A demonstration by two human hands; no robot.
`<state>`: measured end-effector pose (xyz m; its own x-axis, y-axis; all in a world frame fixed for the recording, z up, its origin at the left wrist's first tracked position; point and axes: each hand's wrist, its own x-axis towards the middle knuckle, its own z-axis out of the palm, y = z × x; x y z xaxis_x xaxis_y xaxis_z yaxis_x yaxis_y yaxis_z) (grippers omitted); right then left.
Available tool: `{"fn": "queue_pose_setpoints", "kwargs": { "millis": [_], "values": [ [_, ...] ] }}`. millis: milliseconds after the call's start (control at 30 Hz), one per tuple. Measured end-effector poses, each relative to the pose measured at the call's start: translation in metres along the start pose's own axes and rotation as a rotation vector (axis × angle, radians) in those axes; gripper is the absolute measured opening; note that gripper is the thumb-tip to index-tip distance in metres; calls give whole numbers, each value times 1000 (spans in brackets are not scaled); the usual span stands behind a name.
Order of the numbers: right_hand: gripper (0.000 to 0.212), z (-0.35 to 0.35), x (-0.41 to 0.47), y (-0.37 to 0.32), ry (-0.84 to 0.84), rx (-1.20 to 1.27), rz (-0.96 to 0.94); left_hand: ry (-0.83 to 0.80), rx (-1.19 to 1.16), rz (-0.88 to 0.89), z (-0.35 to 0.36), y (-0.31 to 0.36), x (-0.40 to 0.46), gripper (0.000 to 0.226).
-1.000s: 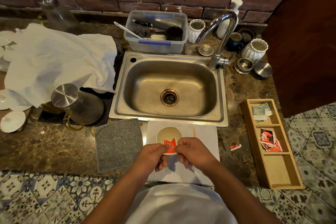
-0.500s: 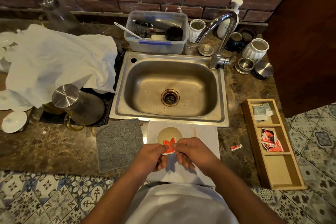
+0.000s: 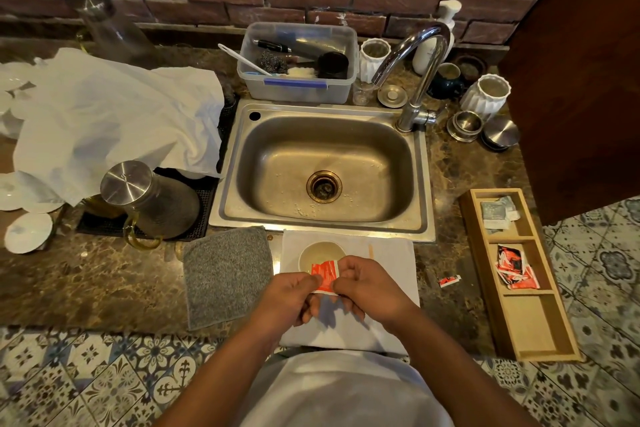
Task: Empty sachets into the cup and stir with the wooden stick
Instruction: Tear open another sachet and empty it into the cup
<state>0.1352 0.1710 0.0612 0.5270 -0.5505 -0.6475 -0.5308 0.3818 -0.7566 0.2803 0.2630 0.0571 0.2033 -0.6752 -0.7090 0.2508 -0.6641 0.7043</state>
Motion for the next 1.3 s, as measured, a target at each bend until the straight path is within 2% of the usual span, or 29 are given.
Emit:
{"fn": "queue_pose_setpoints", "kwargs": {
  "millis": [67,200,300,500,733,867,1133,1300],
  "values": [
    [9,0,0,2,-6,5,9,4,-9,-3,1,-2,0,39],
    [27,1,-3,5,-8,-7,11,11,-59,-31,1,-2,-2,36],
    [30,3,-6,6,-18,-6,2,4,-83,-41,-1,-1,-3,34],
    [11,7,-5,5,-7,0,-10,-9,-70,-31,1,-5,-2,36],
    [8,5,-8,5,15,53,-8,5,-69,-26,4,-3,-1,34],
    [24,3,-9,2,55,31,-34,27,-69,-18,4,-4,-1,40],
    [36,8,-12,-3,56,98,12,67,-74,45,3,-4,0,35],
    [38,10,-17,-6,-9,103,31,106,-103,53,2,-5,3,30]
  ]
}}
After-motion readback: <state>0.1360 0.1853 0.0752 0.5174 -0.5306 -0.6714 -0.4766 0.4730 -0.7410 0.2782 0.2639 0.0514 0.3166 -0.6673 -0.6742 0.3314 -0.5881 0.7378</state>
